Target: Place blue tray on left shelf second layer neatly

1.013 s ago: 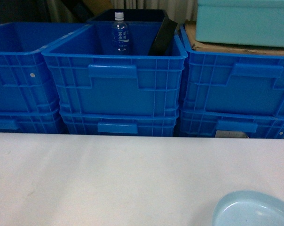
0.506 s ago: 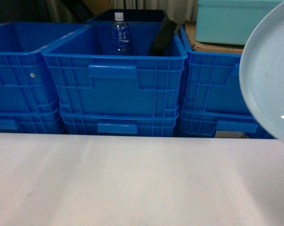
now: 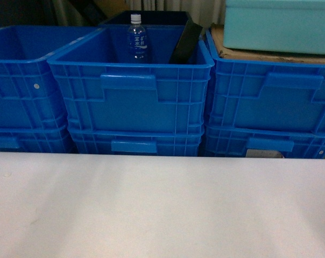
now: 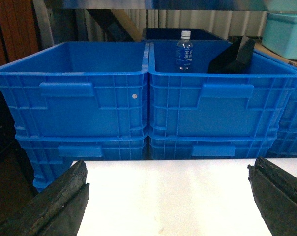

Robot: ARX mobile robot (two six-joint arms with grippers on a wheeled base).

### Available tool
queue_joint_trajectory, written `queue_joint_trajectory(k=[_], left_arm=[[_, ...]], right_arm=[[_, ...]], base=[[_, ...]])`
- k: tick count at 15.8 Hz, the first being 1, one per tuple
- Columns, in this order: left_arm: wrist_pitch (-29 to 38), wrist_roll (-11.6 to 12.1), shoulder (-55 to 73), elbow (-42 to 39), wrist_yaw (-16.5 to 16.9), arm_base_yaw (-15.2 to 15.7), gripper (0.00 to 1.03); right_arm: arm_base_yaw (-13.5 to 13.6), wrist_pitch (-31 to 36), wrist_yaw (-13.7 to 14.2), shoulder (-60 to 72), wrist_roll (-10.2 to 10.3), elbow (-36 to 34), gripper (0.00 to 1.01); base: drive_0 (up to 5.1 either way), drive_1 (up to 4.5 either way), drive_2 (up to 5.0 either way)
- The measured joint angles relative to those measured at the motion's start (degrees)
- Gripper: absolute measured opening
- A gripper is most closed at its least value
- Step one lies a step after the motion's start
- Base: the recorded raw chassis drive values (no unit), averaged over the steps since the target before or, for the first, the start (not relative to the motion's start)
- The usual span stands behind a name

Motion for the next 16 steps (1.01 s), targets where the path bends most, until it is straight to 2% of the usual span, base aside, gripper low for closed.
queue_joint_trajectory(k=[5,6,7,8,9,10,16], left_arm=[[0.0,0.0,0.0,0.0,0.0,0.0,0.98],[0.0,0.0,0.0,0.0,0.0,0.0,0.98],[0.0,0.0,0.0,0.0,0.0,0.0,0.98],[0.0,0.0,0.0,0.0,-0.1,0.0,0.98],[0.0,0.0,0.0,0.0,0.0,0.0,0.98],[0.0,0.0,0.0,0.0,0.1,0.0,0.98],[0.0,0.0,0.0,0.0,0.0,0.0,0.98]], right_arm=[[-1.5,0.9,-1.0,0.7,0.9,-2.6,0.02],[-2.0,2.9,-2.5,0.7,1.9,-3.0,0.02],[-1.9,4.9,-1.0,0.7,2.0,-3.6,0.02],[-2.0,4.9,-1.8,0.0,3.6,-3.9,0.02],[-1.2,4.0,-3.3,-0.8,5.5,-3.9,0.02],[-0.6,4.1,-4.3,-0.9,6.6,-3.9,0.02],[-0.7,4.0,-4.4,-0.8,7.4,-3.9,0.02]], base=[[0.0,0.00,0.0],[0.0,0.00,0.0],[0.0,0.00,0.0],[0.0,0.00,0.0],[0.0,0.00,0.0],[0.0,0.00,0.0],[0.0,0.00,0.0]])
